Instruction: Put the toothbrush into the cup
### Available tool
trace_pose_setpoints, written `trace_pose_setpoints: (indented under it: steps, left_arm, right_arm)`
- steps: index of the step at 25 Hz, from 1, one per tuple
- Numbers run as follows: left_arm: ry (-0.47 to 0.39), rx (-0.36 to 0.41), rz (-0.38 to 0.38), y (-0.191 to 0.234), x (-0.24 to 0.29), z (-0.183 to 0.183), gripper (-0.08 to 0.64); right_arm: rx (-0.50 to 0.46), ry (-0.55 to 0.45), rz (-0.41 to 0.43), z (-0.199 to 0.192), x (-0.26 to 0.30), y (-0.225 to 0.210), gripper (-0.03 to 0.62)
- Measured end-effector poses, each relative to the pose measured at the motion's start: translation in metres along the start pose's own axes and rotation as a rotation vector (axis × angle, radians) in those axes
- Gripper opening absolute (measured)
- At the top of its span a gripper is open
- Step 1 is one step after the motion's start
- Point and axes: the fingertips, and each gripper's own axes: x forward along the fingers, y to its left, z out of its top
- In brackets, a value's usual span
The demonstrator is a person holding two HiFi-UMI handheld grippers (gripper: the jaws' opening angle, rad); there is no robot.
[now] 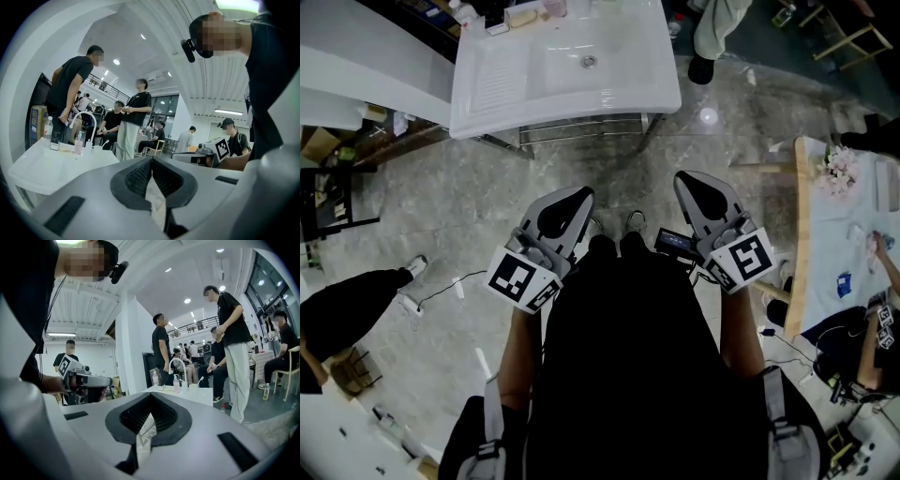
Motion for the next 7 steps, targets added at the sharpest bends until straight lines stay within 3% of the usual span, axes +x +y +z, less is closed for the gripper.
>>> trace_pose_setpoints:
  steps: [7]
  left_arm:
    - [0.004, -0.001, 0.000, 0.0059, -0.0020, -0.0023, 0.011]
  right_arm:
    - [0.015, 0.002, -0.016, -0.0025, 0.0016, -0.0004, 0.017]
